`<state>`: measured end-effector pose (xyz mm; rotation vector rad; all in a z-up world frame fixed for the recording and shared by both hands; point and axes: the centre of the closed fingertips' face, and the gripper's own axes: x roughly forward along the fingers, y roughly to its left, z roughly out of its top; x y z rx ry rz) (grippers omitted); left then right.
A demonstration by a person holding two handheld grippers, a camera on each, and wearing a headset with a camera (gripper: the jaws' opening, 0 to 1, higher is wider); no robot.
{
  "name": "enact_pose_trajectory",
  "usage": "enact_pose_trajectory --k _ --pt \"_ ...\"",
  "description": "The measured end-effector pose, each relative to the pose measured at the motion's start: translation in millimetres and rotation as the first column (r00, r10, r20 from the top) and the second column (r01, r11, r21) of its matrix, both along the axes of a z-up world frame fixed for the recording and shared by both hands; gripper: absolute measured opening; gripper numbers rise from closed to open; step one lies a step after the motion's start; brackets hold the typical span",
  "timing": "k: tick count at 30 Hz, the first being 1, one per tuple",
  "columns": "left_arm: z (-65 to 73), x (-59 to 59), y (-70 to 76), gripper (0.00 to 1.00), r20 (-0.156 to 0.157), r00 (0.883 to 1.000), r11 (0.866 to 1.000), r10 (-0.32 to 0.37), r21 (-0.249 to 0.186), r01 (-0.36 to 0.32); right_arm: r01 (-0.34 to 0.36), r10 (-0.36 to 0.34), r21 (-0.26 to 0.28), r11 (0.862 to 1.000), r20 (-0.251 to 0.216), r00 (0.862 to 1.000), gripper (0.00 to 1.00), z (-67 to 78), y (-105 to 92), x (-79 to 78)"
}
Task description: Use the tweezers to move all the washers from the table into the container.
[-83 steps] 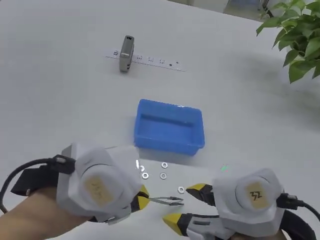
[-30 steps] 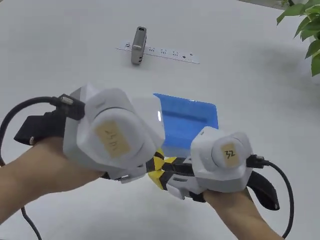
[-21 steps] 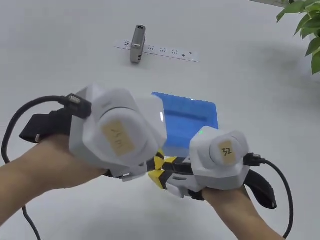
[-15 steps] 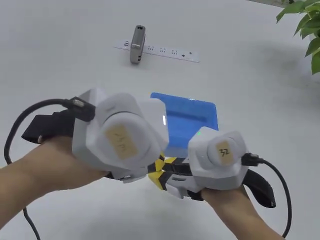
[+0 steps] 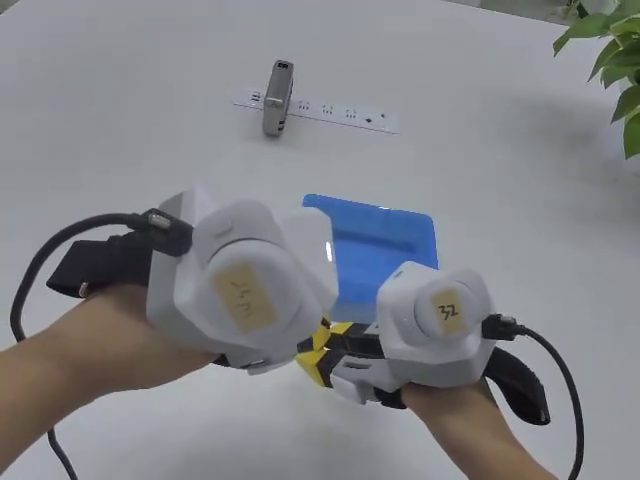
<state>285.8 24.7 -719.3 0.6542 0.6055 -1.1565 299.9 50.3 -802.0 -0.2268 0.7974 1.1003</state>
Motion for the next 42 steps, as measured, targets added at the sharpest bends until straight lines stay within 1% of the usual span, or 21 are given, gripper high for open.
enact_pose_trajectory --k 3,4,7,10,12,14,15,16,17,18,19,20,21,25,26,27,29,31,36,38,42 --pt "0.1 0.7 -0.5 0.00 -0.003 1.000 1.000 0.002 -0.005 -0.002 -0.014 0.015 -0.020 1.000 0.025 1.000 0.13 2.3 0.3 -0.7" --pt "0.1 0.6 -1.2 0.00 -0.002 1.000 1.000 0.001 -0.007 -0.001 -0.024 0.025 -0.021 0.999 0.043 0.999 0.13 6.0 1.1 -1.1" --pt "0.0 0.0 -2.9 0.00 -0.003 1.000 1.000 -0.002 -0.014 0.002 -0.034 0.035 -0.016 0.999 0.062 0.997 0.13 13.0 2.3 -1.9" --pt "0.0 -0.1 -3.7 0.00 -0.009 1.000 1.000 0.001 -0.021 -0.002 -0.071 0.074 -0.039 0.997 0.087 0.993 0.10 10.7 1.8 -2.1" --pt "0.2 0.9 -3.9 0.00 -0.006 1.000 1.000 0.006 -0.026 -0.006 -0.070 0.072 -0.033 0.997 0.079 0.994 0.10 10.3 1.8 -2.0" --pt "-0.3 3.2 -4.3 0.00 0.001 1.000 0.999 0.016 -0.037 -0.016 -0.076 0.078 -0.031 0.997 0.091 0.993 0.09 10.5 1.6 -1.0" --pt "-4.7 4.5 -4.1 0.00 0.010 1.000 1.000 0.011 -0.028 -0.011 -0.099 0.104 -0.047 0.994 0.125 0.987 0.08 10.3 0.7 0.2" --pt "-8.4 6.4 -1.7 0.00 0.024 1.000 1.000 0.011 -0.004 -0.011 -0.105 0.112 -0.057 0.993 0.144 0.983 0.07 10.5 0.3 1.5" --pt "-10.7 6.8 -1.7 0.00 0.033 0.999 1.000 0.017 -0.003 -0.017 -0.108 0.116 -0.063 0.992 0.150 0.982 0.06 10.4 0.3 1.2" --pt "-10.0 6.6 -3.2 0.00 0.041 0.999 1.000 0.021 -0.023 -0.020 -0.110 0.119 -0.068 0.992 0.147 0.982 0.06 10.0 0.2 0.9" --pt "-8.8 7.5 -3.4 0.00 0.037 0.999 0.999 0.028 -0.029 -0.027 -0.111 0.121 -0.069 0.991 0.149 0.982 0.06 9.8 0.0 1.7" --pt "-8.3 7.3 -3.8 0.00 0.015 0.998 0.998 0.054 -0.046 -0.053 -0.113 0.123 -0.071 0.991 0.149 0.981 0.06 9.6 -0.2 1.8" --pt "-8.1 7.8 -3.7 0.00 0.006 0.998 0.997 0.063 -0.052 -0.063 -0.114 0.124 -0.073 0.991 0.150 0.981 0.06 9.7 -0.3 1.8" --pt "-6.3 8.3 -4.6 0.00 0.004 0.998 0.996 0.067 -0.059 -0.066 -0.119 0.129 -0.076 0.990 0.155 0.979 0.05 9.9 0.8 0.6" --pt "-6.7 7.0 -5.2 0.00 -0.005 0.998 0.996 0.062 -0.058 -0.062 -0.123 0.136 -0.086 0.989 0.159 0.978 0.05 9.5 2.0 -1.2" --pt "-6.6 7.2 -4.8 0.00 -0.002 0.998 0.997 0.060 -0.054 -0.060 -0.131 0.148 -0.100 0.986 0.179 0.973 0.04 9.5 1.6 -0.2" --pt "-6.4 5.5 -4.4 0.00 -0.023 0.998 0.997 0.056 -0.047 -0.057 -0.141 0.158 -0.106 0.984 0.180 0.971 0.04 9.2 2.6 -2.4" --pt "-4.7 4.1 -3.3 0.00 -0.029 0.998 0.997 0.056 -0.044 -0.057 -0.145 0.164 -0.113 0.983 0.181 0.970 0.04 11.0 3.0 -3.6" --pt "6.9 0.7 -2.7 0.00 0.006 0.999 0.998 0.042 -0.043 -0.041 -0.149 0.173 -0.125 0.981 0.215 0.961 0.04 23.0 2.7 -3.1" --pt "12.8 0.0 -3.1 0.00 0.022 0.999 0.998 0.040 -0.045 -0.039 -0.159 0.191 -0.148 0.976 0.238 0.952 0.04 29.0 2.0 -2.3" --pt "28.4 3.1 -4.6 0.00 0.075 0.996 0.997 0.056 -0.060 -0.052 -0.156 0.208 -0.186 0.970 0.306 0.929 0.04 45.3 -1.4 5.6"
